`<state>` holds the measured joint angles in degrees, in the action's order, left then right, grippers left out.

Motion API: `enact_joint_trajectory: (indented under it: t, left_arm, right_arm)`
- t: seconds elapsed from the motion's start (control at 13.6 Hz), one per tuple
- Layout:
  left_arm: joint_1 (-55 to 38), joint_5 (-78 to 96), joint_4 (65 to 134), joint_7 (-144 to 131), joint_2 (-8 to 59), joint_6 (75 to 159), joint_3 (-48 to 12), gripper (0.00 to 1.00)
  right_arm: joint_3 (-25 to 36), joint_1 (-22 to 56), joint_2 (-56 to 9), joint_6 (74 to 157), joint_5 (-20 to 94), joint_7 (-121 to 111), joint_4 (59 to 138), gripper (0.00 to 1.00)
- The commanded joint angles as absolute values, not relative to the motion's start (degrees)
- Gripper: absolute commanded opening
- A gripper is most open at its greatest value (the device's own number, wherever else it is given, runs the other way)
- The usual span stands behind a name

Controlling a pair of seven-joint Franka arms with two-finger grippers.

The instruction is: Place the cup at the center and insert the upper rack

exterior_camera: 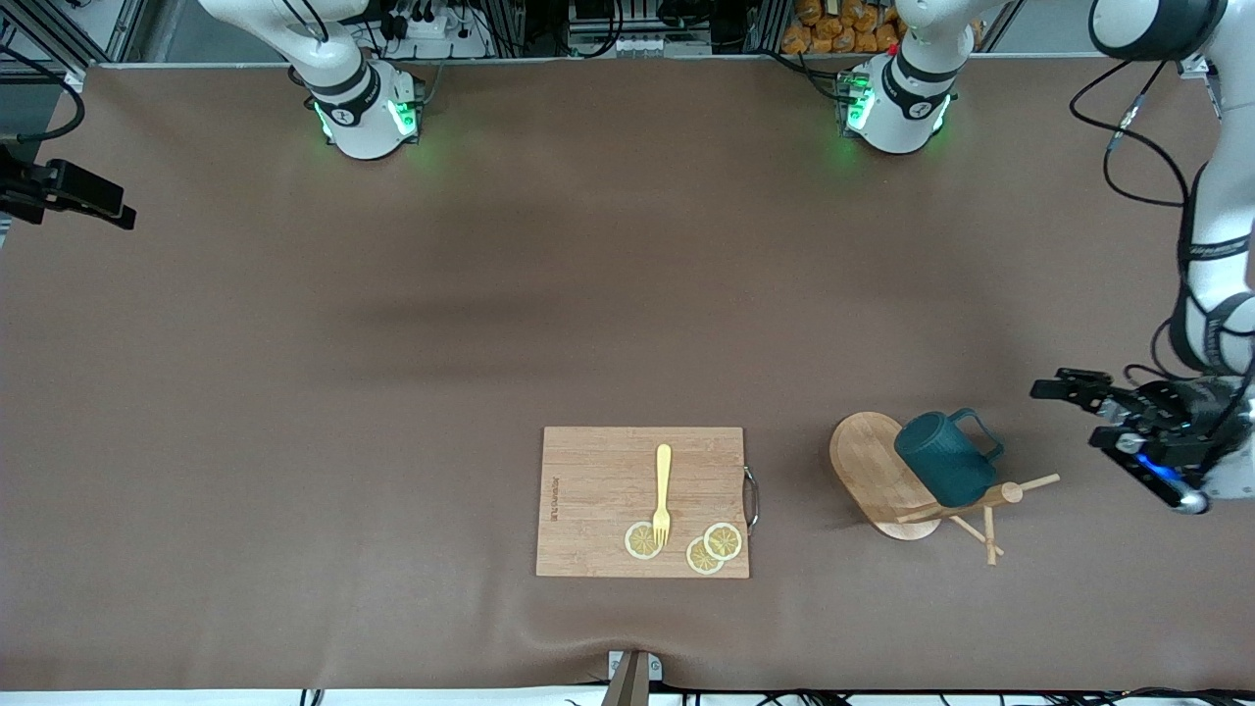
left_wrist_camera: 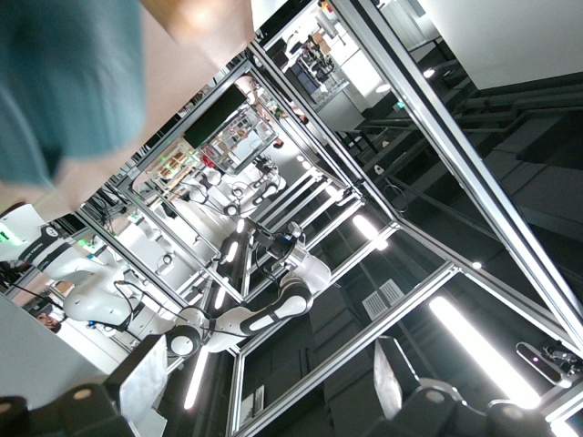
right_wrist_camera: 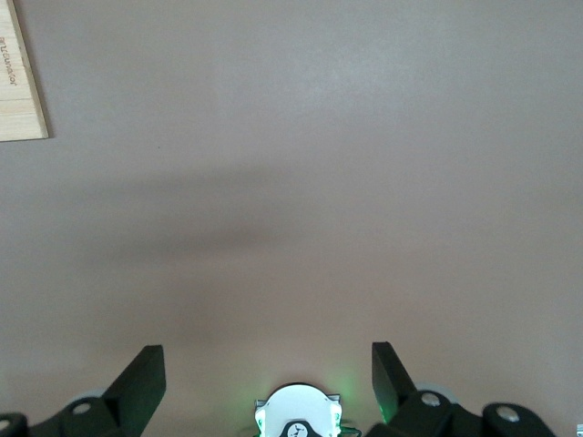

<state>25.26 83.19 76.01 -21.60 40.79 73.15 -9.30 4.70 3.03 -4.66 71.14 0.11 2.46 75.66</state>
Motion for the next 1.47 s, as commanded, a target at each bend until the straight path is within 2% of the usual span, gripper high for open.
enact_joint_trajectory:
  t: [0.0, 0.66, 0.88, 1.25, 1.4]
  left_arm:
    - [25.58, 80.18, 77.7, -24.43, 34.21, 73.04, -8.53, 1.0]
    - [24.7, 48.56, 77.61, -22.06, 18.56, 74.44, -9.58, 1.0]
    - [20.75, 34.33, 77.7, -20.4, 14.25, 74.88, -9.93, 1.0]
    - [19.95, 11.38, 78.92, -14.08, 8.19, 75.24, -18.18, 1.0]
    - [20.13, 8.18, 81.03, -11.43, 5.46, 75.32, -19.42, 1.0]
  right_arm:
    - [4.75, 3.43, -4.39, 71.02, -0.44, 2.64, 75.15, 1.0]
    - [4.66, 3.34, -4.22, 70.4, -0.35, 2.64, 74.79, 1.0]
    - [5.01, 3.25, -4.22, 70.4, -0.44, 2.64, 74.79, 1.0]
    - [5.36, 2.02, -4.22, 70.4, -0.7, 0.62, 74.79, 1.0]
    - [5.27, 2.02, -4.22, 70.4, -0.62, 0.7, 74.79, 1.0]
